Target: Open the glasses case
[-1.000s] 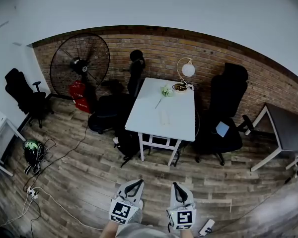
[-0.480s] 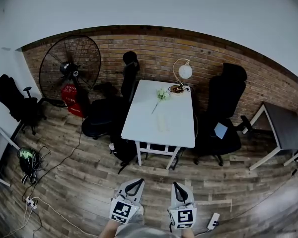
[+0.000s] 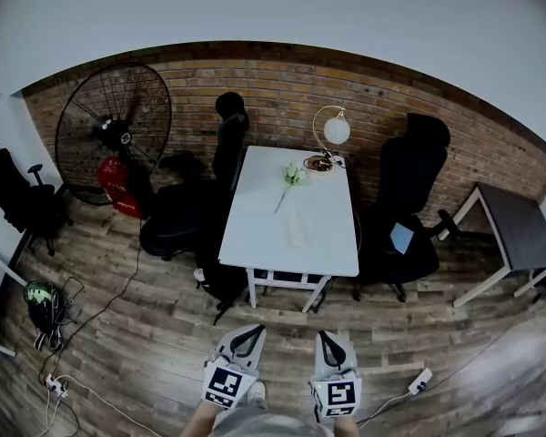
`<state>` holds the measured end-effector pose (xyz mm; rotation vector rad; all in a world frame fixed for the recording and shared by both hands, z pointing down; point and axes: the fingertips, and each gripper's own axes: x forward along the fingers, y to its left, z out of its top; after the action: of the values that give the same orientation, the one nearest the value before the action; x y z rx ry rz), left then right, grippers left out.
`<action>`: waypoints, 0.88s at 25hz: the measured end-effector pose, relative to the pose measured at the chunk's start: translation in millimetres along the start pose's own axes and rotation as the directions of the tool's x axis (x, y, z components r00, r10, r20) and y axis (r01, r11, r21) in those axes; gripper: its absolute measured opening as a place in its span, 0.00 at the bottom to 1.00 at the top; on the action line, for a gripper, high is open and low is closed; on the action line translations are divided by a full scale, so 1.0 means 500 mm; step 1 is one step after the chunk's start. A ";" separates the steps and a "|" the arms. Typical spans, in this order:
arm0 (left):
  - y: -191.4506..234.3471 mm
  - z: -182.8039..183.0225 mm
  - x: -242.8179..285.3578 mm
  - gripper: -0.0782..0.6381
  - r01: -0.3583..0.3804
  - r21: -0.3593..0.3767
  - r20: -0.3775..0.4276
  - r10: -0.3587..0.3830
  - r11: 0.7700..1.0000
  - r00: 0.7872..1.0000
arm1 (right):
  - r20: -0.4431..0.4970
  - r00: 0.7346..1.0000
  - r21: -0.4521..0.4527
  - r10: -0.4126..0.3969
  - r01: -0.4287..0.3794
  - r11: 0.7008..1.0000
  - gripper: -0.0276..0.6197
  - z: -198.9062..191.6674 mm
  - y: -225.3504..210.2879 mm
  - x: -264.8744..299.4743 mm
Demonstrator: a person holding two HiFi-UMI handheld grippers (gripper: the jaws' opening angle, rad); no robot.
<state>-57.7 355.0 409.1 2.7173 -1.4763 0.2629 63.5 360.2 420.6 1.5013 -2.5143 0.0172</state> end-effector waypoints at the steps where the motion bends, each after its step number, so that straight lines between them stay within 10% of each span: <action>1: 0.008 -0.001 0.004 0.12 0.004 -0.008 0.001 -0.004 1.000 1.000 | -0.003 1.000 -0.002 -0.003 0.003 1.000 0.05 0.000 0.002 0.008; 22: 0.116 -0.007 0.068 0.12 0.025 -0.051 0.005 -0.024 0.998 1.000 | -0.026 0.997 0.000 -0.070 0.070 0.998 0.05 0.015 -0.017 0.108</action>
<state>-88.5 295.4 415.6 2.6960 -1.4295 0.2162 45.0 308.2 422.7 1.5785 -2.4403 0.0272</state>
